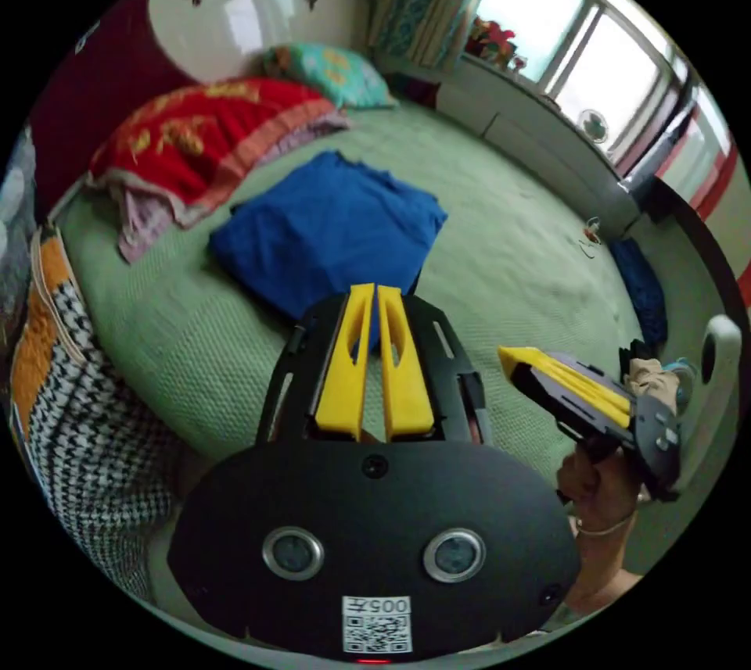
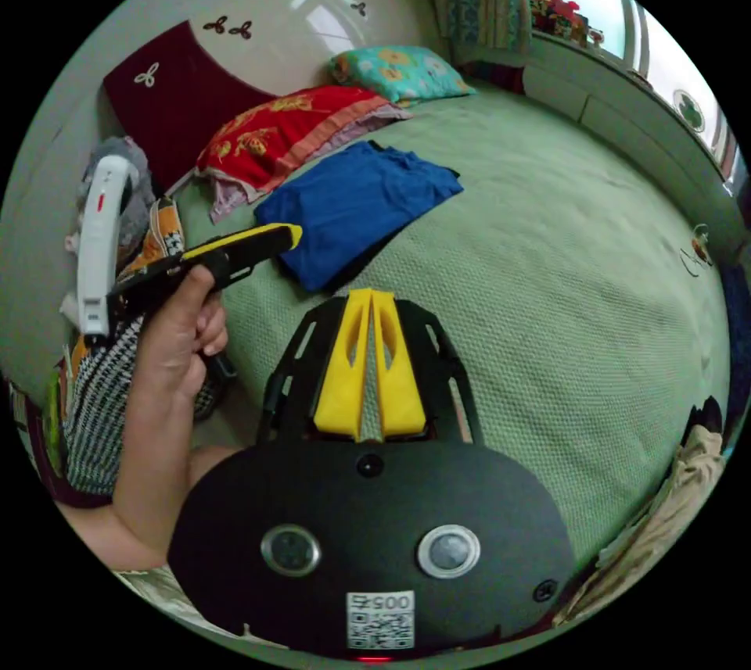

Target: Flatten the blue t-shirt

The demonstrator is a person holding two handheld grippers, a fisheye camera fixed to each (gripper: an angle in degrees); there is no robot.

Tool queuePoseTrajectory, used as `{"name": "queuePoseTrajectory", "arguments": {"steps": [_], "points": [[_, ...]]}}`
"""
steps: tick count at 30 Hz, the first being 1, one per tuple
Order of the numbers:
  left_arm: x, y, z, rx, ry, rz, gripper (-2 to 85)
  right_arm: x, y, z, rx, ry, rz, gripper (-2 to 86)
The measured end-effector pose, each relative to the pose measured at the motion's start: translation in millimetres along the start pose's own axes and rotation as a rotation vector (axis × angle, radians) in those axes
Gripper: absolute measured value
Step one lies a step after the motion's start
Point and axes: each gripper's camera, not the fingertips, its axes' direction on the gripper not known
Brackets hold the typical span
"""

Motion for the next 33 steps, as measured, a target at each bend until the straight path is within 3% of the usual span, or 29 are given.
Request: {"name": "queuePoseTrajectory", "arguments": {"steps": [5, 9, 17, 22, 27, 29, 33], "points": [[-5.2, -29.9, 18.0, -0.059, -0.042, 0.156, 10.4, -3.3, -4.2, 27.4, -0.104, -0.245, -0.053, -1.2], [-23.7, -45.3, 36.5, -0.116, -0.178, 0.174, 11.3, 9.2, -17.1, 29.7, -0.061, -0.233, -0.025, -1.0], [-68.6, -74.0, 30.4, -0.126, -0.043, 0.08, 3.3, 21.9, -35.5, 63.0, -0.09, -0.235, -0.027, -0.9], [-67.3, -73.6, 10.3, -0.094, -0.058, 0.146, 1.6, 24.0, -43.8, 70.1, -0.065, -0.173, -0.041, -0.9], [-54.9, -63.4, 3.4, -0.164, 0.122, 0.242, 1.3, 36.9, -52.1, 75.2, -0.034, -0.096, 0.012, -0.9], [-47.8, -61.3, 8.6, -0.248, 0.407, 0.308, 1.6, 44.0, -54.5, 75.9, -0.02, -0.04, 0.044, -0.9], [-23.6, -57.3, 9.0, -0.32, 0.612, 0.495, 3.2, 62.2, -57.2, 76.4, 0.007, -0.009, 0.117, -0.8]]}}
